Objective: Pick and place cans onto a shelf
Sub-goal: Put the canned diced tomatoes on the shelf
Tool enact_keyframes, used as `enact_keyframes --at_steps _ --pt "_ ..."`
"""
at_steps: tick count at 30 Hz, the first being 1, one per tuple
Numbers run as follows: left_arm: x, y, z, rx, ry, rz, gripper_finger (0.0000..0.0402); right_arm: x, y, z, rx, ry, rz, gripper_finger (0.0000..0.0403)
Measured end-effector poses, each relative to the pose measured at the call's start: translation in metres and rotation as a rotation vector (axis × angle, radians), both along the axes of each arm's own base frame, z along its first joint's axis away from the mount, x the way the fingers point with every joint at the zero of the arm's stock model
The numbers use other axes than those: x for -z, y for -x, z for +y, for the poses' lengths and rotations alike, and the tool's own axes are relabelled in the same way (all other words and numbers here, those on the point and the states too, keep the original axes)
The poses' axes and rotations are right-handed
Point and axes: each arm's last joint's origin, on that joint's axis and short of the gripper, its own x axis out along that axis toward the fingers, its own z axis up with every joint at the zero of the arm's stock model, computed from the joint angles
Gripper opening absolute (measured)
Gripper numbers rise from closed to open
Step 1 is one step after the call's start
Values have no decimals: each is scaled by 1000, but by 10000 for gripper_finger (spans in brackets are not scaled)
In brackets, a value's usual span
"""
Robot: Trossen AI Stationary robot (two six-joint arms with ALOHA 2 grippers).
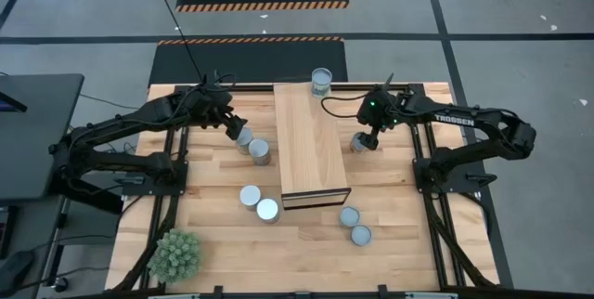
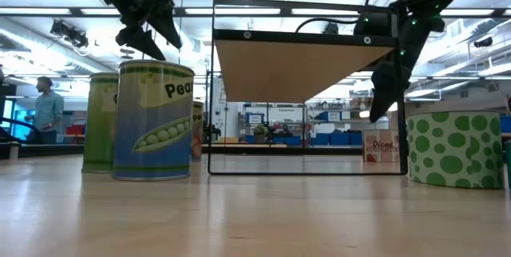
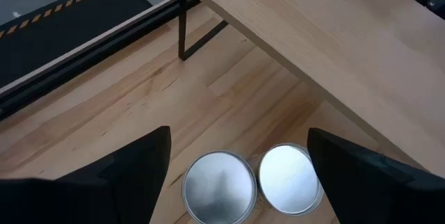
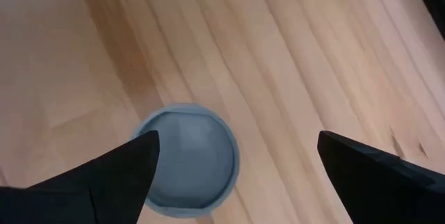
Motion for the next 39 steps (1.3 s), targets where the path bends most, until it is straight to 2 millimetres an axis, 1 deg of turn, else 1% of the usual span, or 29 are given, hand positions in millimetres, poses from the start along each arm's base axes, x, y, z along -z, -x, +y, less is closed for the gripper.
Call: enact_keyframes --at_steps 7,12,19,24,32,36,39 --pt "0 0 0 -5 6 2 343 6 -8 -1 -43 -21 -20 400" --pt "0 0 0 -9 11 -1 343 7 -12 4 -83 -42 -21 400" --pt "0 0 0 -16 17 -5 343 10 -17 11 -142 -10 7 400" --pt "1 0 0 -16 17 -5 343 20 -20 8 -137 -8 68 400" --pt "1 0 0 -17 18 -5 343 39 -27 8 -154 -64 136 399" --pt "1 0 0 -17 18 -5 343 46 -30 9 -164 -81 163 387" --pt "1 0 0 -16 18 -4 343 50 -32 11 -174 -88 177 363"
